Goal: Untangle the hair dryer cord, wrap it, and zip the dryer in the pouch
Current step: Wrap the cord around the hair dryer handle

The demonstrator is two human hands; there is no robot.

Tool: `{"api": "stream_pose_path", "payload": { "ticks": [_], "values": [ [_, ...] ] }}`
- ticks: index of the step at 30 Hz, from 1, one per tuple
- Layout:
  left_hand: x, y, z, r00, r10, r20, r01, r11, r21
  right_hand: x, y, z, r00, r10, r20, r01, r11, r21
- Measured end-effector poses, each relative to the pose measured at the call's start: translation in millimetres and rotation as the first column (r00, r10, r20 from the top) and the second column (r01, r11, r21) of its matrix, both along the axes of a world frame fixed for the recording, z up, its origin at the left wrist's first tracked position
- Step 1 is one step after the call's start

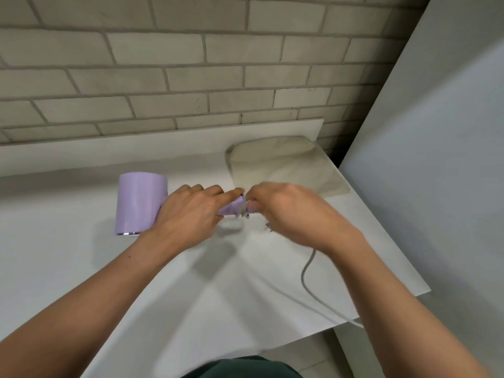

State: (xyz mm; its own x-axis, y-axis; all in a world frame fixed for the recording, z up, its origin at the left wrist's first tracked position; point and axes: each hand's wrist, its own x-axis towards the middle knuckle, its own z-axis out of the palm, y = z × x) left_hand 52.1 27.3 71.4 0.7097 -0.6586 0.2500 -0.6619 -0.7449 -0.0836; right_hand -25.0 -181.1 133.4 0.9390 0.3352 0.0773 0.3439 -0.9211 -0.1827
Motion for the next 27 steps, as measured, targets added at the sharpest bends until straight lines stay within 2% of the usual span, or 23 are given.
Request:
{"api": "stream_pose_path", "payload": {
  "ticks": [4, 7, 10, 16, 22, 27],
  "values": [
    [-0.2, 1.5, 10.3, 0.994, -0.088, -0.064, 0.089, 0.996, 0.003, 23.4, -22.1, 0.6, 0.987, -0.069, 0.145, 0.067, 0.998, 0.017],
    [-5.1, 4.7, 14.1, 0.98, -0.19, -0.052, 0.192, 0.981, 0.04, 30.5, -27.1, -13.1, 0.992, -0.032, 0.125, 0.015, 0.991, 0.134],
    [-5.8, 8.3, 11.2, 0.964, -0.258, -0.067, 0.258, 0.966, 0.005, 33.6, -31.0, -24.8, 0.994, -0.011, 0.104, -0.019, 0.958, 0.287],
    [-11.0, 12.9, 2.0, 0.925, -0.377, -0.035, 0.375, 0.926, -0.052, 31.5, -34.8, -27.1, 0.993, -0.008, -0.117, 0.071, 0.831, 0.552],
    [-14.6, 8.7, 4.8, 0.911, -0.413, -0.005, 0.413, 0.911, -0.004, 38.0, -44.2, -30.0, 0.972, 0.048, -0.229, 0.092, 0.823, 0.56],
    [-16.0, 8.8, 6.7, 0.932, -0.363, -0.019, 0.361, 0.93, -0.069, 42.7, -49.2, -35.7, 0.954, 0.079, -0.29, 0.115, 0.796, 0.594]
  ]
}}
